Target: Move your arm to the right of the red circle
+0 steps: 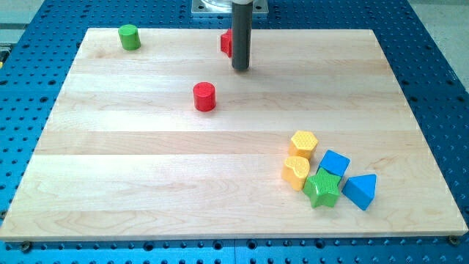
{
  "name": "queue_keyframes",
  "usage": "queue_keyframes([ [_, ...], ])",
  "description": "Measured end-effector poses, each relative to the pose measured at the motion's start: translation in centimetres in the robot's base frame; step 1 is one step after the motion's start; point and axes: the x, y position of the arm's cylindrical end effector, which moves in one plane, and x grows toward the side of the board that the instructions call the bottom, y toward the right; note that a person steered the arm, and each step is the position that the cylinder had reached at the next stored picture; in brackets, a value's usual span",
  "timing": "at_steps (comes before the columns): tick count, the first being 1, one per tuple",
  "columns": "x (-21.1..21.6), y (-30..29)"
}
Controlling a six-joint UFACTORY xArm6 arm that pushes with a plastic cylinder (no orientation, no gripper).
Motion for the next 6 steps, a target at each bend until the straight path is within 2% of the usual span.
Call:
queue_keyframes([
  [2,0.6,0.1],
  [3,6.3,2.1],
  [4,7.7,2.1],
  [6,15.0,2.1],
])
